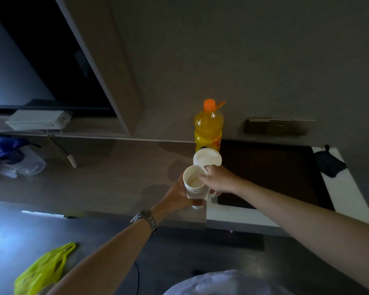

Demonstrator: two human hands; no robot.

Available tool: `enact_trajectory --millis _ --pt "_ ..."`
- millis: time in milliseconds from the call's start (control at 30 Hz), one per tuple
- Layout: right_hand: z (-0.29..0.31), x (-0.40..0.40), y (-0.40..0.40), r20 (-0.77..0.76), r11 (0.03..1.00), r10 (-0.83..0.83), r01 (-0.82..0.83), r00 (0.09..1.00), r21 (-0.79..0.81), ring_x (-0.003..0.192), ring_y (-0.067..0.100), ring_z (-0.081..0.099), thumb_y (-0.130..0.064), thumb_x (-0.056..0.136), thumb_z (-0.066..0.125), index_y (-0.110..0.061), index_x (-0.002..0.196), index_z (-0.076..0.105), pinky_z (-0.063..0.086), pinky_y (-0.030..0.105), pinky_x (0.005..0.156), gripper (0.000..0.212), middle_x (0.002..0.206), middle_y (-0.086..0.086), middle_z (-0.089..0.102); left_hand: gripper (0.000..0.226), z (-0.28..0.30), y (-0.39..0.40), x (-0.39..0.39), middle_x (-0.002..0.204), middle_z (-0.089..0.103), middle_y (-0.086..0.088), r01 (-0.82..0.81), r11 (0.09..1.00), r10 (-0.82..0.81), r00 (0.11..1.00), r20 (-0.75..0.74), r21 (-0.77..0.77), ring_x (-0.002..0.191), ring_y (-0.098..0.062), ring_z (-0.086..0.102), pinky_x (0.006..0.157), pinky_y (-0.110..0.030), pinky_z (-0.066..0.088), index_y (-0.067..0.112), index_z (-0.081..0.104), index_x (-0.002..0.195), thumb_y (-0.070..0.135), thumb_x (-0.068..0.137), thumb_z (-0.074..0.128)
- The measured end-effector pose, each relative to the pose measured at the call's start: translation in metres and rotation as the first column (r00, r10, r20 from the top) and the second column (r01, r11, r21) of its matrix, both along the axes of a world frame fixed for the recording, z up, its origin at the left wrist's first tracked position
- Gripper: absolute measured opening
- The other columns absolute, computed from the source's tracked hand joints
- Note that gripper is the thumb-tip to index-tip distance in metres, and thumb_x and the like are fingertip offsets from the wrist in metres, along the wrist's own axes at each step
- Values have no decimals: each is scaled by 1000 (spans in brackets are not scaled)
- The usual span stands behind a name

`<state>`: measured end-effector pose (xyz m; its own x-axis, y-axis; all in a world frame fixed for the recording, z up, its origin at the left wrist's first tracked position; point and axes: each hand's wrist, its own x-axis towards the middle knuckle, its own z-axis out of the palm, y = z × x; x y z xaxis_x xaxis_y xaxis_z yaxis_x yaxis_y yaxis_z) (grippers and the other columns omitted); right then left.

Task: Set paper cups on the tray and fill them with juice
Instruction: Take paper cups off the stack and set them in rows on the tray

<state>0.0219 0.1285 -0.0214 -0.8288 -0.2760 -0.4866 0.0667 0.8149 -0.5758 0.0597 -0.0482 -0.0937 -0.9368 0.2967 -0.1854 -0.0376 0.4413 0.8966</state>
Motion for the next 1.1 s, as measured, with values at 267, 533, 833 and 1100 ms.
enact_trajectory --millis 267,533,833,1100 --pt "2 4 3 39 991 -100 103 994 -86 80 21 74 -39 108 33 -13 143 47 64 38 67 46 129 12 61 101 -33 -1 3 129 58 18 -25 992 32 998 58 -123 124 -8 55 107 -33 49 25 38 150 29 68 96" --pt "13 -6 19 78 940 -238 249 968 -235 74 26 76 -43 107 37 -11 133 53 64 47 71 44 118 15 64 92 -9 -2 0 133 59 21 10 993 -16 999 -50 -116 121 1 57 98 -27 51 50 35 138 42 68 93" --pt "54 -20 74 240 870 -136 232 961 -435 89 34 75 -48 105 39 -13 125 62 62 47 82 46 101 16 75 95 41 29 -4 128 59 7 47 996 -62 980 -188 -81 114 -14 63 95 -38 58 28 30 147 41 74 90" --pt "55 -36 131 291 890 -46 171 956 -422 90 35 74 -47 106 39 -13 122 63 61 44 81 45 99 17 75 129 63 78 -13 144 38 24 206 977 -212 951 -224 -50 136 -6 45 104 -36 53 46 -9 157 39 74 90"
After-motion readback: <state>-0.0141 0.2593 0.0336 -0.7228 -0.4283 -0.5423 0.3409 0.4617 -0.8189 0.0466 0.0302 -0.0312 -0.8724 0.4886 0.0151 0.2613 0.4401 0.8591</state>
